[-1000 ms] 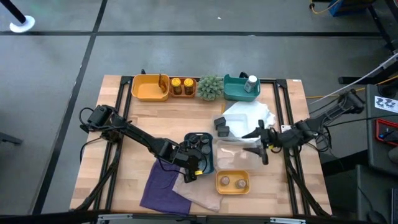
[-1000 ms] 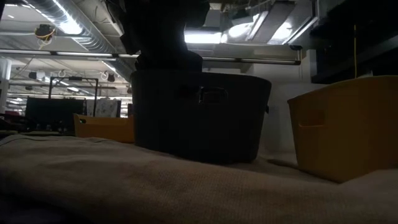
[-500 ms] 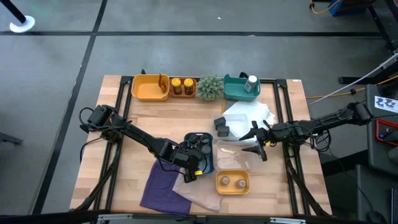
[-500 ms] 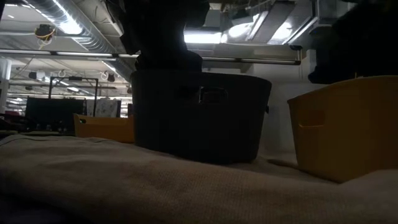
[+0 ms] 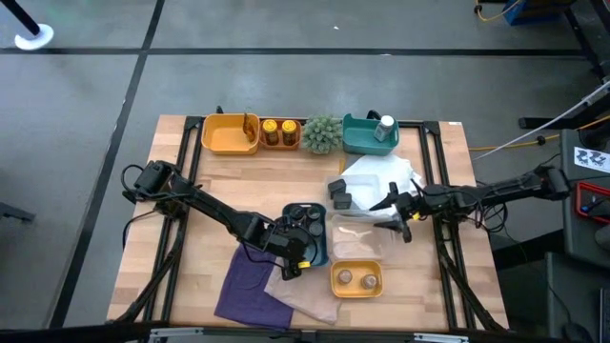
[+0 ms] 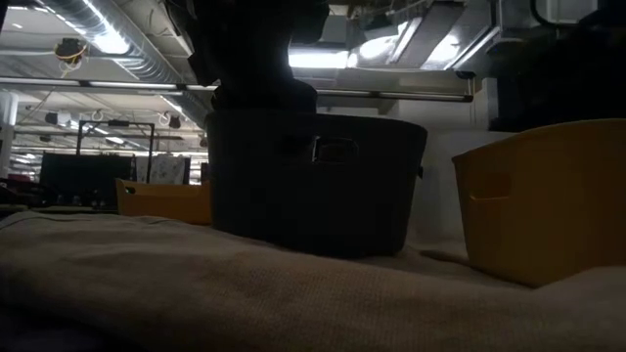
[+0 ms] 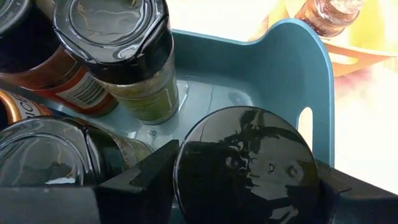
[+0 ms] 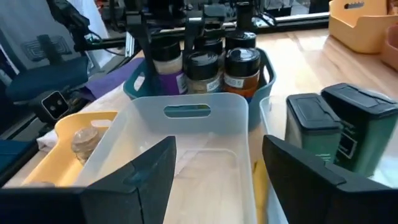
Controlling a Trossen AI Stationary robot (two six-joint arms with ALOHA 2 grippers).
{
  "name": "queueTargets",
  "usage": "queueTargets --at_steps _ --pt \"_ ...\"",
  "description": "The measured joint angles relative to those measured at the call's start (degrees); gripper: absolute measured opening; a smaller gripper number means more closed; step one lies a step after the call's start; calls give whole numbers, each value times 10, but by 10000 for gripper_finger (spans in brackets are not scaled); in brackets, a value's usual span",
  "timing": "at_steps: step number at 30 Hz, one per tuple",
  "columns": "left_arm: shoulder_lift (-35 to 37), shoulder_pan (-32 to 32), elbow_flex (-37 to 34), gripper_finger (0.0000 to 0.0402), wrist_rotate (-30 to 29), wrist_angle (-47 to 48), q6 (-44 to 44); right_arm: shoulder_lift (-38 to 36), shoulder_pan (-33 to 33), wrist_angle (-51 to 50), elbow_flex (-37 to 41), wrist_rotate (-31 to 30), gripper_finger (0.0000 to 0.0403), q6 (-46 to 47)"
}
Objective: Sort spices by type
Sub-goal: Put the black seasoning bottle into the blue bin
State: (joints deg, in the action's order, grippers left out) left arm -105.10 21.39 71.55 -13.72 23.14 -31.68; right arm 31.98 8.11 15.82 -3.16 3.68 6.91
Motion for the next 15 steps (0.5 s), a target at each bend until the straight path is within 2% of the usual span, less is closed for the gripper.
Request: queueTargets --at_steps 11,15 --pt "0 0 0 224 0 0 0 -98 -3 -126 3 -21 241 -13" --pt "0 0 0 224 0 0 0 -102 -3 -170 3 -61 241 -7"
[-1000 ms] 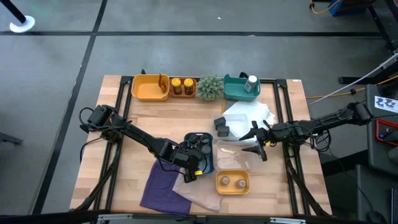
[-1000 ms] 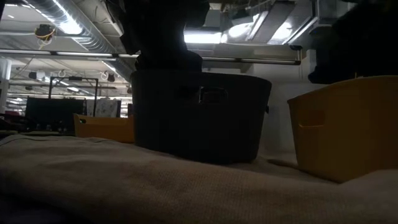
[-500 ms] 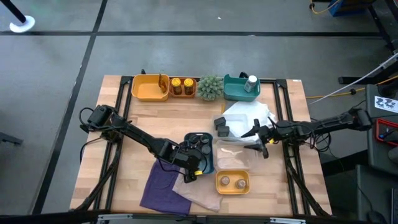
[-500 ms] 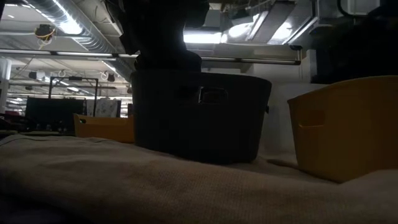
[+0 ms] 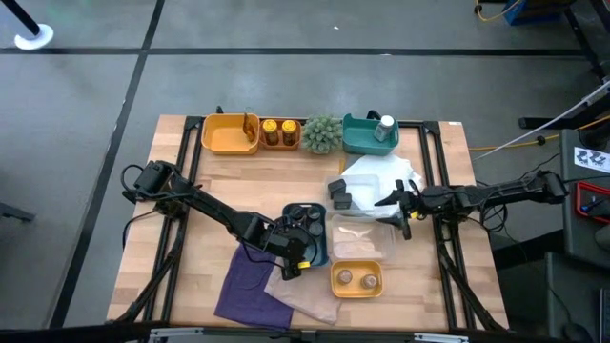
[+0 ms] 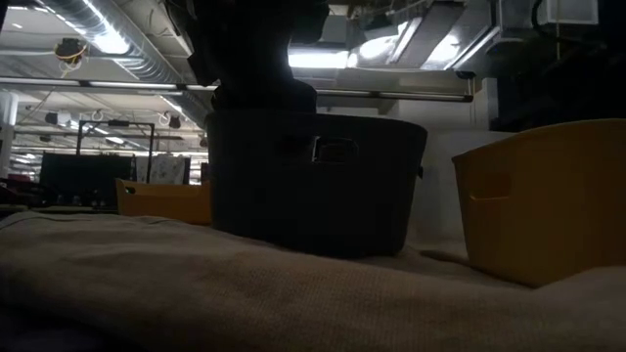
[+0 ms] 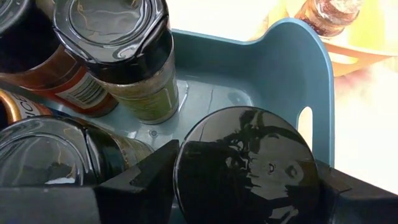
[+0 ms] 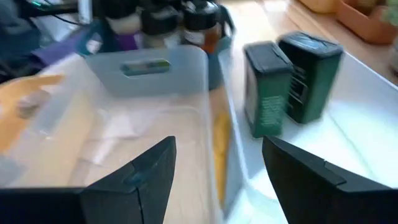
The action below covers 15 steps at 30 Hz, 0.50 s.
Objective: Sort spices by type
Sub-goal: Put the black seasoning bottle into the blue bin
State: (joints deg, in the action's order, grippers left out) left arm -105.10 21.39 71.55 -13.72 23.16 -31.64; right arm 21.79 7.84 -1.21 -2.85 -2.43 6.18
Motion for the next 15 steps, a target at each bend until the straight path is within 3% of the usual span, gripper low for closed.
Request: queueTargets --at_steps 4,15 --pt "0 0 0 224 0 0 1 1 0 -24 -1 -30 241 24" --pt "0 0 0 224 0 0 1 1 0 -25 -2 -30 241 24"
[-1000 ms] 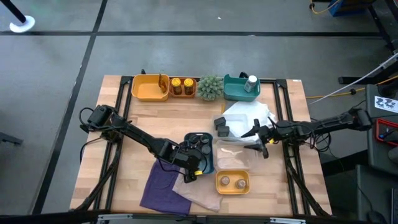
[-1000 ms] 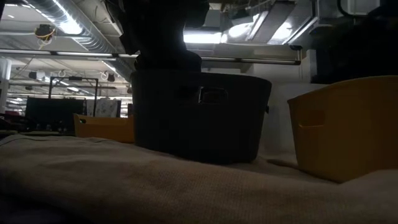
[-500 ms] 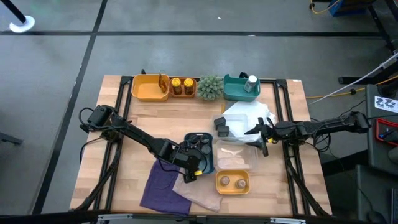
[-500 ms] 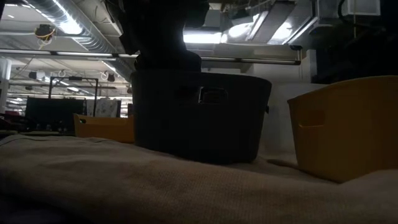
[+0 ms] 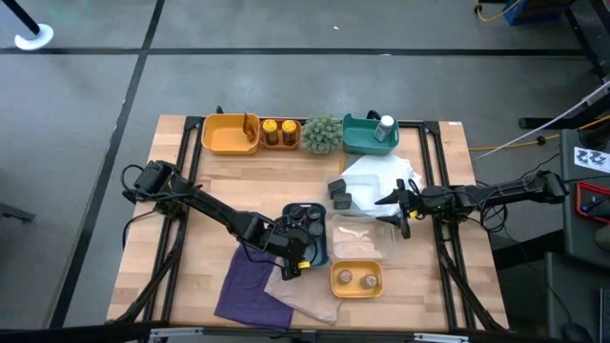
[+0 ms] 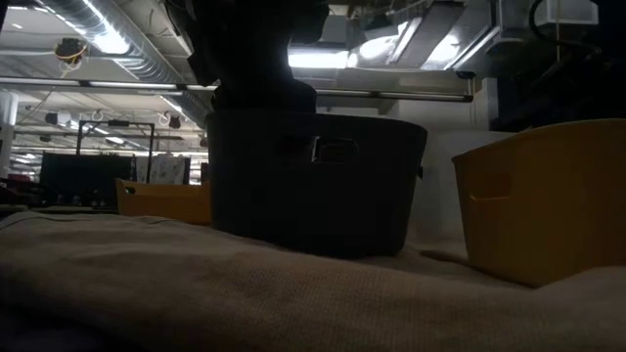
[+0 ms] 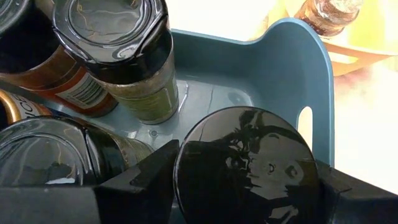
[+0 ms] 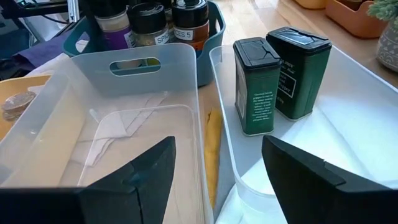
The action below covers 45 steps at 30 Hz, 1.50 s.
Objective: Sort spices by type
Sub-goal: Put the black seasoning bottle into the blue bin
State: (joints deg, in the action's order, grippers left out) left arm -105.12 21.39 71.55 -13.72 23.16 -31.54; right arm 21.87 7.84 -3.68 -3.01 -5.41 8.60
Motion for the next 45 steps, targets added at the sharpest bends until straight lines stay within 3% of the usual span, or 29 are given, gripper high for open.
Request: queueTargets --at_steps 45 --pt "-1 8 -1 224 -6 -15 1 0 0 2 1 0 241 1"
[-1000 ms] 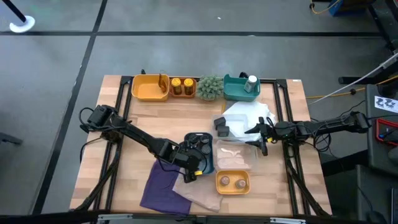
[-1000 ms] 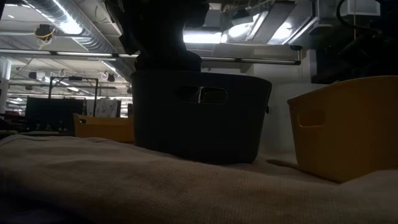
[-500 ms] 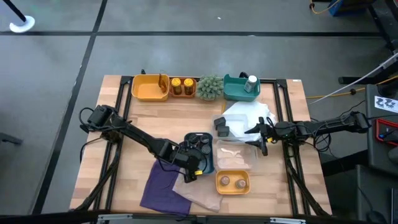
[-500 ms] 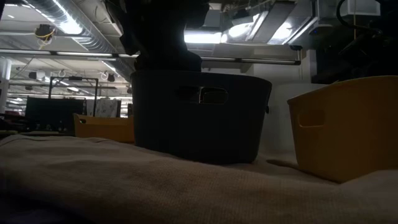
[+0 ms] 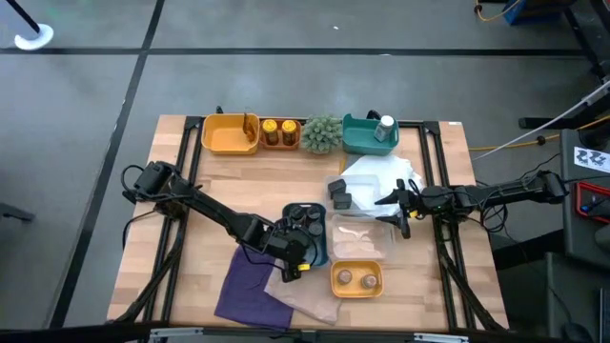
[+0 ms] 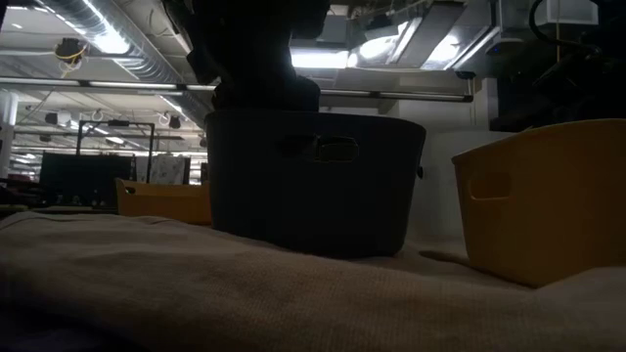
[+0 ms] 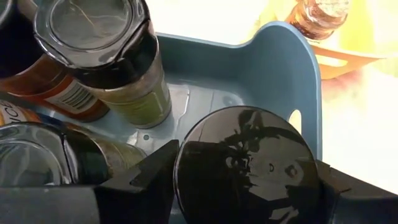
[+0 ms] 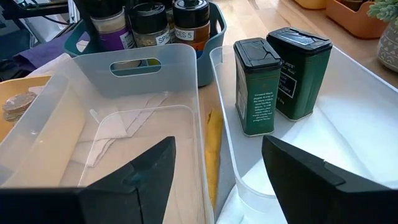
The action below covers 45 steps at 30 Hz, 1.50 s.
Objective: Sort spices by type
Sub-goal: Put the black seasoning bottle into the blue bin, then return to Home Position
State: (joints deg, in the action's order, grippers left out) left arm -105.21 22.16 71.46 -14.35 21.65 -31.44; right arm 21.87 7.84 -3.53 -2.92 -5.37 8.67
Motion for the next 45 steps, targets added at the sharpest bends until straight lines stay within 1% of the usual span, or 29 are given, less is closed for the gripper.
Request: queueTargets --at_steps 7,9,13,16,21,25,30,36,42,45 --pt "0 0 0 229 0 -3 2 0 0 0 0 0 241 0" --pt "0 0 0 248 0 -4 2 0 0 0 0 0 241 0" --pt "0 1 0 303 0 -3 0 0 0 0 0 0 241 0" --pt "0 1 0 336 -1 0 2 0 0 0 0 0 241 0" --pt "15 1 0 365 -8 1 21 0 0 0 0 0 241 0" --pt "45 1 1 373 -23 1 24 0 0 0 0 0 241 0" --pt "78 1 1 375 -26 10 40 0 0 0 0 0 241 0" --pt "128 1 1 375 -26 17 103 0 0 0 0 0 241 0" --pt "185 -6 1 375 -26 18 204 0 0 0 0 0 241 0" --pt "221 -17 1 375 -27 17 231 0 0 0 0 0 241 0"
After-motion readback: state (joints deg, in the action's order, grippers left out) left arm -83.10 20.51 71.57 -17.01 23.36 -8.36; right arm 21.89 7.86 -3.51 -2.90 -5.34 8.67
